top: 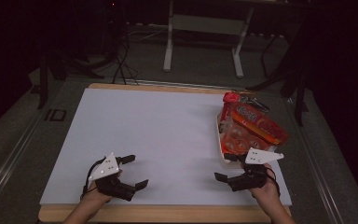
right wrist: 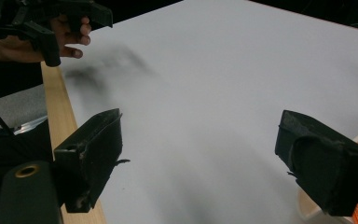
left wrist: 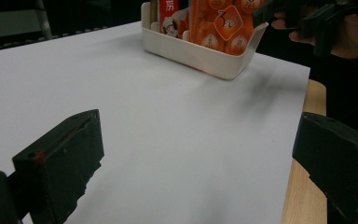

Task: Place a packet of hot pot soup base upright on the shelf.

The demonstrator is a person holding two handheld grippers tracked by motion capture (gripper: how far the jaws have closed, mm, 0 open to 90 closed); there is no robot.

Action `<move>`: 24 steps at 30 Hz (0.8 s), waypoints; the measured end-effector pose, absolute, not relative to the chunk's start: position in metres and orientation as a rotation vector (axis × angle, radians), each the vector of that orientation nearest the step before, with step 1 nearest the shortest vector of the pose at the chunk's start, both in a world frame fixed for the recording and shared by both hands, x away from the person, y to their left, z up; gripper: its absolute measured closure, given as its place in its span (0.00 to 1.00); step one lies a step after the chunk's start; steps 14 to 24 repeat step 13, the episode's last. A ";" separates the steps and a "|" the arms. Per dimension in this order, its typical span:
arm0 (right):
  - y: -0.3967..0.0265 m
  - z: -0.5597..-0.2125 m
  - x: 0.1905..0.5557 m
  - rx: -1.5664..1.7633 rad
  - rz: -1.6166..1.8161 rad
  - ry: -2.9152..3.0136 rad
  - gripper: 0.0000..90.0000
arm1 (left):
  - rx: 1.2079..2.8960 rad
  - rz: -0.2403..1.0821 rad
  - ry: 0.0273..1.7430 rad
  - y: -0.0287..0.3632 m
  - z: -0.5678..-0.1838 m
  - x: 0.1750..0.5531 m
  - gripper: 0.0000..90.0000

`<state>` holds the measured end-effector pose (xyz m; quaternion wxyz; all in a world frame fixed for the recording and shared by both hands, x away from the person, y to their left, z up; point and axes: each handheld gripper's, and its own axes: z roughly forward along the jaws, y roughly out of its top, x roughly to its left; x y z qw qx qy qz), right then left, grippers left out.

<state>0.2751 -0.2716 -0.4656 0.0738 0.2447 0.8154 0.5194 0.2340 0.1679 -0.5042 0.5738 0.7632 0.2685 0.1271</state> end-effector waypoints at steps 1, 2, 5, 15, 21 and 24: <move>-0.271 -0.466 0.275 0.730 1.563 2.446 0.16 | 1.788 0.295 0.630 0.168 -0.504 0.234 0.03; -0.271 -0.466 0.276 0.728 1.566 2.446 0.16 | 1.791 0.297 0.625 0.167 -0.504 0.233 0.03; -0.272 -0.466 0.276 0.727 1.569 2.451 0.16 | 1.790 0.295 0.622 0.167 -0.504 0.233 0.03; -0.272 -0.467 0.277 0.740 1.561 2.457 0.16 | 1.792 0.291 0.621 0.166 -0.504 0.233 0.03; -0.272 -0.467 0.277 0.740 1.561 2.457 0.16 | 1.792 0.291 0.621 0.166 -0.504 0.233 0.03; -0.272 -0.467 0.277 0.740 1.561 2.457 0.16 | 1.792 0.291 0.621 0.166 -0.504 0.233 0.03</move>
